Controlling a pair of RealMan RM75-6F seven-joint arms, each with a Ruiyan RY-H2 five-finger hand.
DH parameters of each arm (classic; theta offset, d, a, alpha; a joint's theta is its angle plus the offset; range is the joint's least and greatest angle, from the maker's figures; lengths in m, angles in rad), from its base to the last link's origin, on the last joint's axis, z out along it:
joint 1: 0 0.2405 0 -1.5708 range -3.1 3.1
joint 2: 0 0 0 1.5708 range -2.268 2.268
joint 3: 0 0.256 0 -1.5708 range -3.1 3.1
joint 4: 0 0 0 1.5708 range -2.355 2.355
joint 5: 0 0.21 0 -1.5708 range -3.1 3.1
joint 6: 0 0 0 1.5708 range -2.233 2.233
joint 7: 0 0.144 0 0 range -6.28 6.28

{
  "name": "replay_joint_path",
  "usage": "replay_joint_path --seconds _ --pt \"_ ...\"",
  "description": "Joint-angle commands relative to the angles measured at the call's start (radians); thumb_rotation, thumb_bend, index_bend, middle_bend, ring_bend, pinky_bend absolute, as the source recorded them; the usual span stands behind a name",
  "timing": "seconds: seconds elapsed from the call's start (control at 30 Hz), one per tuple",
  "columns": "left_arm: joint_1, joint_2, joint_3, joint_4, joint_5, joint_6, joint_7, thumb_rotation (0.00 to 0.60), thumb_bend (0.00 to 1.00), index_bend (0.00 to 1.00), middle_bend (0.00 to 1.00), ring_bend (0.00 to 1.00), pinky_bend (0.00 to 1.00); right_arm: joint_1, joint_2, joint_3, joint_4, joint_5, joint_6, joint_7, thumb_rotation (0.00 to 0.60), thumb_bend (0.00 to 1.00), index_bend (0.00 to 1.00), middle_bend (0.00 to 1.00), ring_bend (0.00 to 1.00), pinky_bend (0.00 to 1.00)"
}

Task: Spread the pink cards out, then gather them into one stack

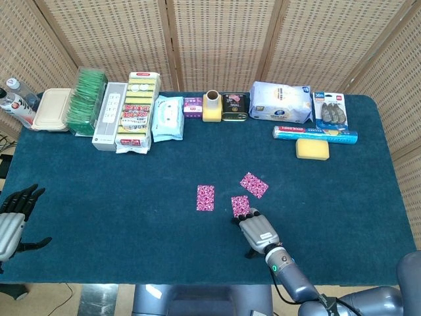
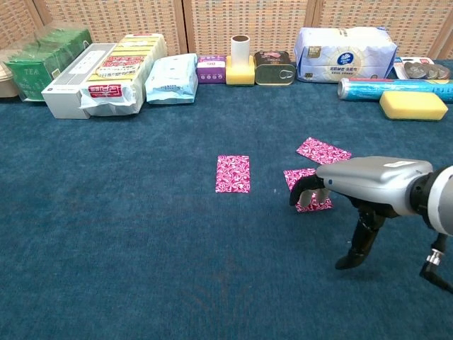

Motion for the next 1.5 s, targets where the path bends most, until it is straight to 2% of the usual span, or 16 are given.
replay_joint_path --seconds 0.03,0.33,0.87,0.97,1.0,1.07,1.17,1.37,1.5 --pt "-0.001 0.001 0.002 0.001 0.004 -0.001 -0.001 0.600 0.03 0.00 0.00 0.00 0.04 -0.003 -0.016 -0.008 0.012 -0.005 0.004 -0.010 0.600 0.00 0.21 0.23 0.23 0.08" --pt "-0.002 0.000 0.000 0.001 -0.001 -0.002 -0.001 0.600 0.03 0.00 0.00 0.00 0.03 -0.016 -0.019 -0.007 0.045 0.007 0.009 -0.010 0.600 0.00 0.21 0.23 0.23 0.08" --pt "-0.004 -0.006 0.001 -0.008 -0.007 -0.007 0.025 0.600 0.03 0.00 0.00 0.00 0.04 -0.030 0.078 0.007 0.030 0.039 0.041 -0.031 0.600 0.00 0.22 0.24 0.23 0.09" --pt "-0.005 -0.007 0.000 -0.010 -0.009 -0.008 0.030 0.600 0.03 0.00 0.00 0.00 0.03 -0.042 0.091 0.017 0.013 0.024 0.078 -0.026 0.600 0.00 0.23 0.18 0.16 0.10" --pt "-0.004 -0.007 0.002 -0.011 -0.006 -0.007 0.032 0.600 0.03 0.00 0.00 0.00 0.04 -0.057 0.076 0.043 0.020 0.003 0.135 -0.010 0.600 0.00 0.24 0.18 0.13 0.10" --pt "-0.004 -0.008 0.003 -0.011 -0.004 -0.005 0.033 0.600 0.03 0.00 0.00 0.00 0.04 -0.075 0.030 0.063 0.040 -0.007 0.206 -0.014 0.600 0.00 0.27 0.16 0.09 0.10" --pt "-0.003 -0.008 0.004 -0.010 -0.002 -0.004 0.032 0.600 0.03 0.00 0.00 0.00 0.04 -0.083 -0.008 0.085 0.063 -0.019 0.239 -0.011 0.600 0.02 0.30 0.14 0.07 0.10" --pt "-0.002 -0.006 0.004 -0.007 0.001 0.000 0.022 0.600 0.03 0.00 0.00 0.00 0.03 -0.081 -0.020 0.108 0.075 -0.004 0.175 0.013 0.600 0.02 0.33 0.10 0.06 0.08" --pt "-0.001 -0.003 0.003 -0.004 0.001 0.002 0.012 0.600 0.03 0.00 0.00 0.00 0.03 -0.072 -0.025 0.116 0.069 0.028 0.132 0.008 0.600 0.02 0.24 0.12 0.07 0.05"
